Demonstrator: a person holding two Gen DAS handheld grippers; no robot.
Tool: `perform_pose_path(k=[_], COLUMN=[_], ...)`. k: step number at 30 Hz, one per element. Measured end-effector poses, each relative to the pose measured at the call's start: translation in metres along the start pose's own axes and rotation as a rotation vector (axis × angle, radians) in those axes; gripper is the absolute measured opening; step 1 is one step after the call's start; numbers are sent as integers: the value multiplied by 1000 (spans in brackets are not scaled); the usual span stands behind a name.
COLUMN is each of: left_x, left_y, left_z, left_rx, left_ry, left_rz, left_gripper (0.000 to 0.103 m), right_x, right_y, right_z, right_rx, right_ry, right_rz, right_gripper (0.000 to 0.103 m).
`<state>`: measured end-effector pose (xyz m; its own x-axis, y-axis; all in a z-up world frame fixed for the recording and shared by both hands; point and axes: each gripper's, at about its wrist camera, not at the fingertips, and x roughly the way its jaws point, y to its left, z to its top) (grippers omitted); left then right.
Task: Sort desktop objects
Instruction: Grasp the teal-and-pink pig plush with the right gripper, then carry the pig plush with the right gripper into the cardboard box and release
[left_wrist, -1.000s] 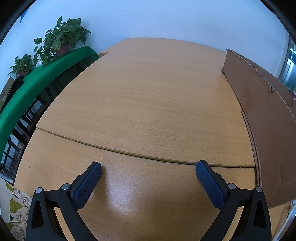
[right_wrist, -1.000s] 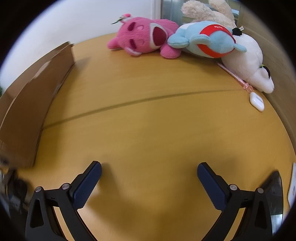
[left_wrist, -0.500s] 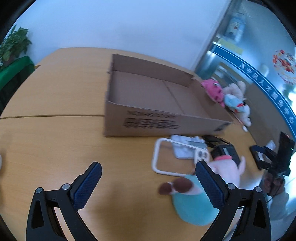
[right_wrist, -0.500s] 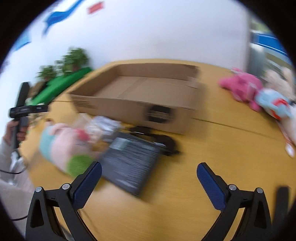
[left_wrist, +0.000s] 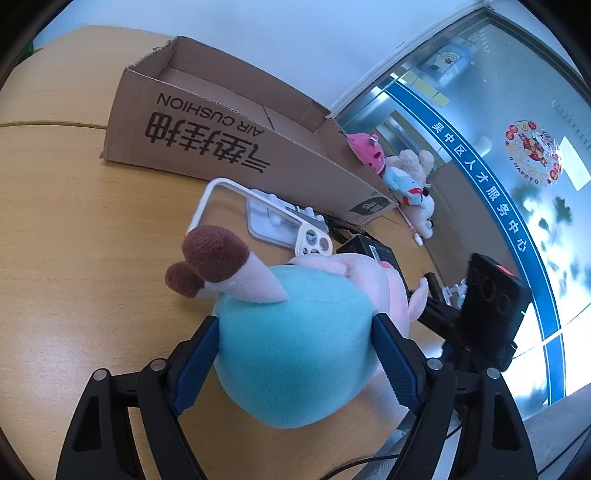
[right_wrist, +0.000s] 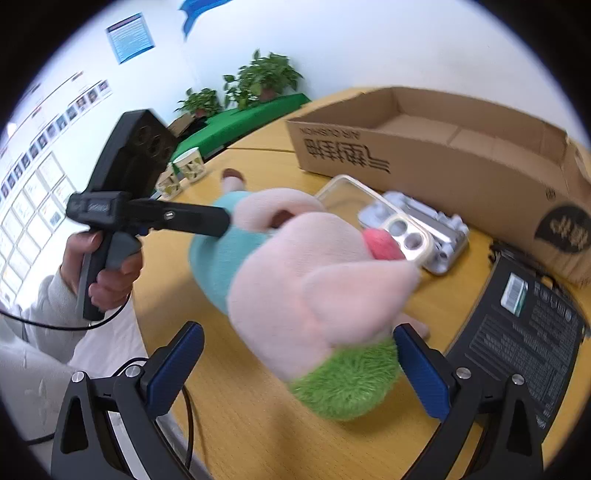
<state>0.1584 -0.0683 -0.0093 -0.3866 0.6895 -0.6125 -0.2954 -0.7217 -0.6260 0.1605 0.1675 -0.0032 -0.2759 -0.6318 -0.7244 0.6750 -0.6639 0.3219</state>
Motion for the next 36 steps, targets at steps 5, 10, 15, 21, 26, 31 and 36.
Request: perform_pose_path(k=[5,10,15,21,26,31,36], left_x=[-11,-29,-57,-91,-107,-89,-48], left_y=[-20,-49,-81,-106,-113,-97,-52], left_z=[4,27,78,158,232,302,357], left_rx=[75,168,302,423,495,485,426], left_ry=[-4,-82,-221,-414,-494,-474,-430], left_rz=[38,34,47,66,100,162,199], left_gripper=[70,69,69,69,69,69,69], right_x=[-1,-31,-60,-94,-104,-81,-26], right_y=[3,9,9,3,-11,-47,-97], right_z=[-2,13,68,165,235,294,337], right_rx=[2,-20,-97,-212,-262,-246,-239], right_ry=[-9,-83,-188,-323,-388,-387,-364], right_rz=[-38,-54,-119,-191,-215,-223,-235], right_gripper=[84,82,82,82,82,82,82])
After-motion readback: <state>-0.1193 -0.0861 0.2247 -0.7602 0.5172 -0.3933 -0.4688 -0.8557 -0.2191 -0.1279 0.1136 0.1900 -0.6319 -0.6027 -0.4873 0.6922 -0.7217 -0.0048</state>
